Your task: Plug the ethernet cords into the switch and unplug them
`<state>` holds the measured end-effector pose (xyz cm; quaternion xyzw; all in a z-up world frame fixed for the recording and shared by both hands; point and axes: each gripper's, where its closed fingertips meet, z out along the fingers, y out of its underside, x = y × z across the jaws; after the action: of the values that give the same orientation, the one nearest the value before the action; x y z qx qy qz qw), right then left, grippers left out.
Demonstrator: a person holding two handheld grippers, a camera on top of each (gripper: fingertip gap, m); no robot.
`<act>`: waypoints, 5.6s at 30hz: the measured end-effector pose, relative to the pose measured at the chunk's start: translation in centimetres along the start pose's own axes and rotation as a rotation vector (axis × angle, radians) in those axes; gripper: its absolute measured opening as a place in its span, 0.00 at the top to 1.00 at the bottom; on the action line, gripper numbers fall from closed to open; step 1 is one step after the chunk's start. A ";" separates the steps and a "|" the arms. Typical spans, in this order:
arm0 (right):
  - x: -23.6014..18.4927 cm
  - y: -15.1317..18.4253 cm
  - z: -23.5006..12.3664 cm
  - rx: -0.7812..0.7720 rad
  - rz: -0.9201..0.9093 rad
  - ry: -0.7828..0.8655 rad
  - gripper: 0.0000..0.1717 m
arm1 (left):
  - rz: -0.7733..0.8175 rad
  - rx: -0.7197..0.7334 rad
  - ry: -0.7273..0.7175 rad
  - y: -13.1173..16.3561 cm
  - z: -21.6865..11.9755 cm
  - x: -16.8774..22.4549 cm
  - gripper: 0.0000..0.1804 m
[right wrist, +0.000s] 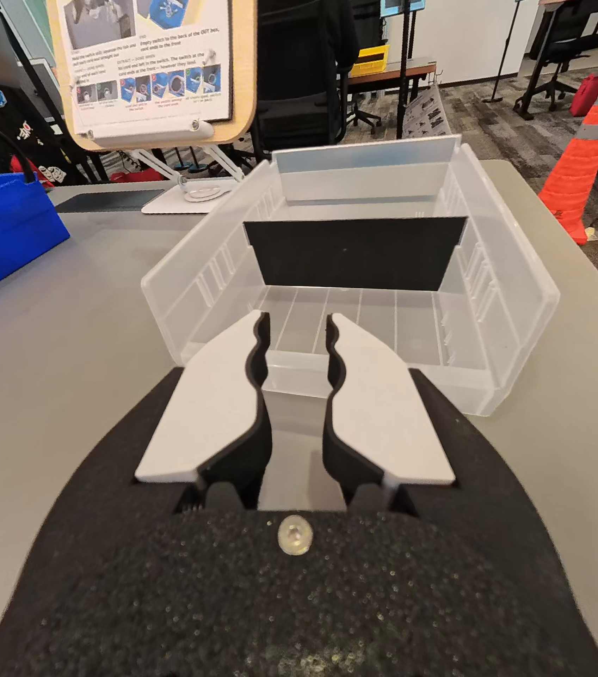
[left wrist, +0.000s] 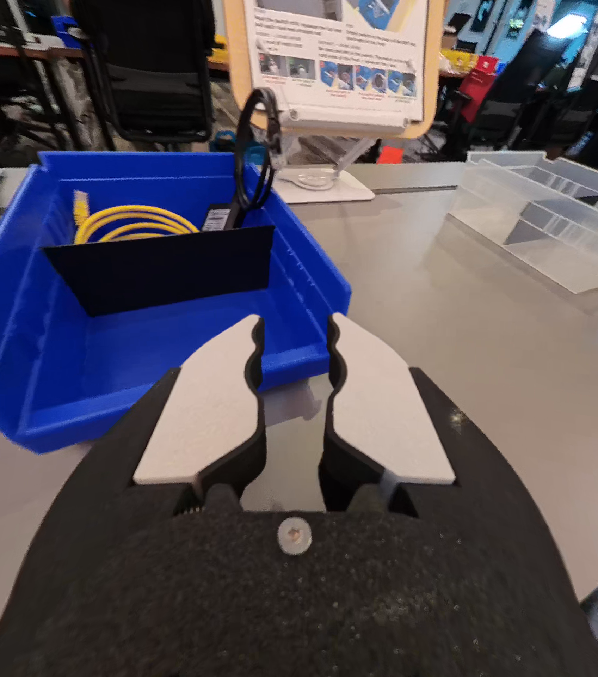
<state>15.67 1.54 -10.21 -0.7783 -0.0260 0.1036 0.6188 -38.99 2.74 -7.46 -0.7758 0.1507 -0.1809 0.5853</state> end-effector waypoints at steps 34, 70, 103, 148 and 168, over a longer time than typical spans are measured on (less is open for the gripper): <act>-3.7 0.5 3.1 -0.018 0.073 -0.218 0.81 | 0.487 -0.995 0.336 3.6 25.3 -9.9 0.62; -33.0 -13.5 12.7 0.198 -0.415 -0.541 0.67 | 0.204 -0.008 0.447 -18.9 15.0 18.2 0.63; -24.2 -6.5 15.7 -0.344 -0.896 -0.315 0.92 | 1.036 -0.134 0.169 -12.9 12.4 15.2 0.71; -22.3 -15.8 3.4 0.124 -0.469 -1.059 0.84 | 0.957 0.148 0.258 -8.3 11.5 17.1 0.85; -33.6 -9.8 0.7 0.311 -0.559 -1.527 0.84 | 0.647 0.177 0.702 -6.0 9.3 22.0 0.84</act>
<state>-16.42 -1.15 3.44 -0.3639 -0.6171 0.4486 0.5343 -15.04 2.46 -1.67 -0.5283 0.5567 -0.2525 0.5893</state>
